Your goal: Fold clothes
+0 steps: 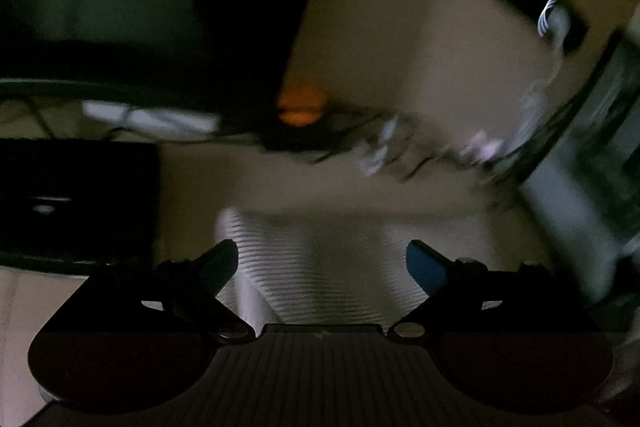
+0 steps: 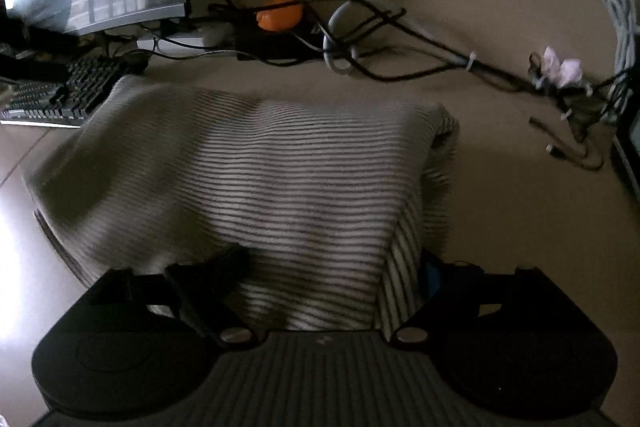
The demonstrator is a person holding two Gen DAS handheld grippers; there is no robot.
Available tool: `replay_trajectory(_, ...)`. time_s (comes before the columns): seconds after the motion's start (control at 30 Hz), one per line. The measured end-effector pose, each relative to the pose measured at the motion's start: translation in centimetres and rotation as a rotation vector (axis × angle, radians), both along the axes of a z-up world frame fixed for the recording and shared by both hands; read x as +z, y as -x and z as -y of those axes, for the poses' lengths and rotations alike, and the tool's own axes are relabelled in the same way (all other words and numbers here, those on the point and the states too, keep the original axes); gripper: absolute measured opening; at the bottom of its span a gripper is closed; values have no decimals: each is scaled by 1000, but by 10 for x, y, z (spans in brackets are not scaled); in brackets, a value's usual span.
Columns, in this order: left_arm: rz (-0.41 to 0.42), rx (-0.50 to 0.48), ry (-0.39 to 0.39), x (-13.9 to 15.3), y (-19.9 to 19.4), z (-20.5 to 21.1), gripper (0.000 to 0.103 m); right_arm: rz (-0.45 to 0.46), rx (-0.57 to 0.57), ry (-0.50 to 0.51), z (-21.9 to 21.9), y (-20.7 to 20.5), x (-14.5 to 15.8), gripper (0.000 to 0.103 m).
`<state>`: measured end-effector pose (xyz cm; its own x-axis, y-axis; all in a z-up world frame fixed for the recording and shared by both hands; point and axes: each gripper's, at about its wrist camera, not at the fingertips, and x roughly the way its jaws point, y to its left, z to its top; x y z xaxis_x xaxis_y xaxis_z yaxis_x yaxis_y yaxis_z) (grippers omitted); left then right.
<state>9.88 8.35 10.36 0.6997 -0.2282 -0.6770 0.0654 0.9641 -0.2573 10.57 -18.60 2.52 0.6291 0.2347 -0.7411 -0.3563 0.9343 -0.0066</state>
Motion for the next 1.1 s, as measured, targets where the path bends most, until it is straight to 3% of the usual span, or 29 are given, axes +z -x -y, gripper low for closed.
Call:
replay_trajectory(0.1, -50, 7, -173, -21, 4, 7, 95, 59, -25, 64, 3, 7, 5, 101)
replay_trajectory(0.17, -82, 27, -268, -34, 8, 7, 95, 70, -48, 41, 14, 10, 14, 103)
replay_trajectory(0.27, -82, 43, -183, -32, 21, -8, 95, 104, -44, -15, 24, 19, 31, 103)
replay_trajectory(0.33, -70, -2, -143, -30, 27, -8, 96, 136, -7, -39, 25, 28, 40, 103)
replay_trajectory(0.43, -57, -64, -99, -27, 34, -8, 97, 139, 52, 15, 13, 33, 35, 103)
replay_trajectory(0.47, -76, -57, -183, -34, 30, -3, 97, 134, 58, 52, 7, 32, 30, 103)
replay_trajectory(0.57, -119, -31, -318, -53, 16, 0, 100, 99, 13, 161, -8, 21, 10, 103)
replay_trajectory(0.63, -112, -10, -351, -54, 12, 2, 101, 47, -22, 157, -9, 13, 0, 103)
replay_trajectory(0.73, -93, -12, -395, -47, 15, 9, 101, 44, -34, 144, -9, 12, -1, 103)
replay_trajectory(0.8, -68, -19, -359, -35, 18, 11, 100, 59, -16, 171, -12, 15, -1, 103)
replay_trajectory(0.93, 0, -117, -153, -9, 18, 16, 100, 82, -10, 180, -14, 19, 6, 103)
replay_trajectory(1.03, 1, -166, -71, -9, 12, 28, 100, 120, -39, 114, -8, 25, 20, 103)
replay_trajectory(1.1, -44, -153, -53, -24, 3, 36, 100, 123, -47, 97, -6, 25, 23, 103)
